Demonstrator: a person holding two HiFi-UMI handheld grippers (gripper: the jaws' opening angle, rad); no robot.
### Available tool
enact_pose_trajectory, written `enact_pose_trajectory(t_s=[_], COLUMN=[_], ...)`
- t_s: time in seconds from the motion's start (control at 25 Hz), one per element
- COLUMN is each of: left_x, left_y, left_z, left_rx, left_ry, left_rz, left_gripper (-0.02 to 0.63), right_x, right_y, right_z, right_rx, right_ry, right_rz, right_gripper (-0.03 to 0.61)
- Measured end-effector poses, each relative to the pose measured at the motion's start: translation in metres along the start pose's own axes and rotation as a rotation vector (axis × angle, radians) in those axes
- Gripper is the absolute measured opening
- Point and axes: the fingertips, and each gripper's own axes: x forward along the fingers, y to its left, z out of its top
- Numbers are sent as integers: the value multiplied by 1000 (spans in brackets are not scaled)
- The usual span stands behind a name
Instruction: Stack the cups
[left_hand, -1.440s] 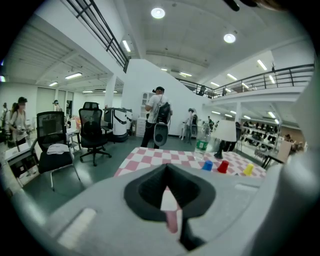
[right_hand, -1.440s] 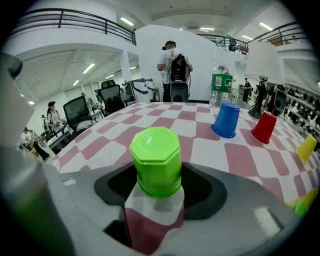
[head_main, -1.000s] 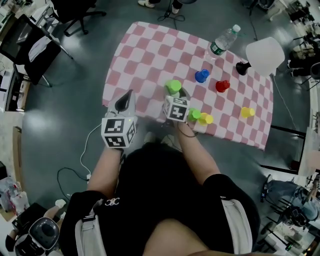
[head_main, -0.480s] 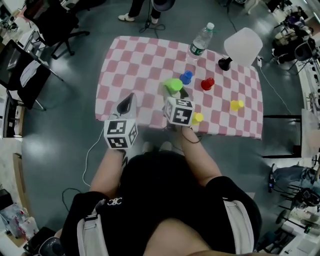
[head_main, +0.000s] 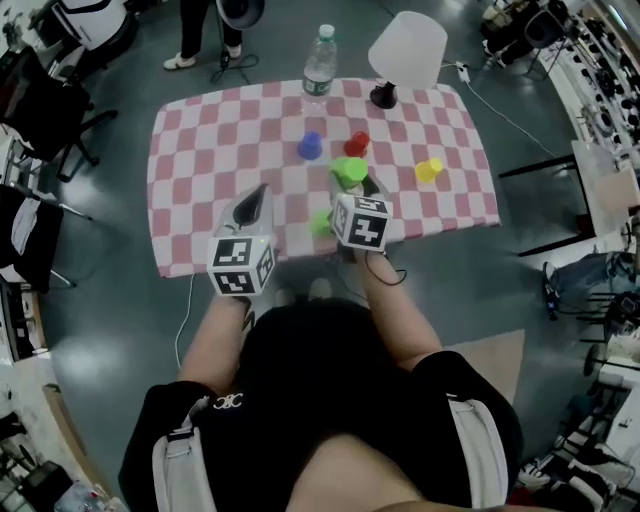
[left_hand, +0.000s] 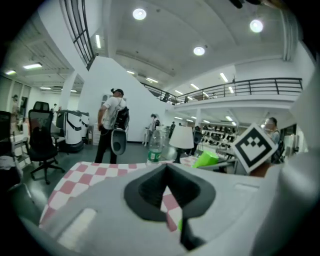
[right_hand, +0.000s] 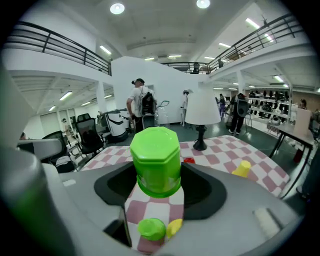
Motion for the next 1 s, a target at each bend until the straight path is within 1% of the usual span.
enact_pose_trajectory(t_s=[0.28,0.36,0.48,0.72,1.0], left_x=[42,49,57,63,61], left_y=[-60,-74,-89,-97,-87], left_z=[4,4,3,-3,-11], left_rx=[48,59,70,75,67], left_ry=[15,17,26,49,83], left_rz=[-154,-187,-218,-230,-202], left_gripper=[-2,-2,-2,-2,-2], right_x=[-28,-32,-34,-24,-5], right_y=[-76,-91,-104,-112,-117], right_z=[-7,-14,-24,-51,-100], right_rx=[66,86,100,90,43], right_ry=[-19,-12,5,43,146], right_rz=[-135,-156,-161,-145,-152], right_gripper=[264,264,264,264,264])
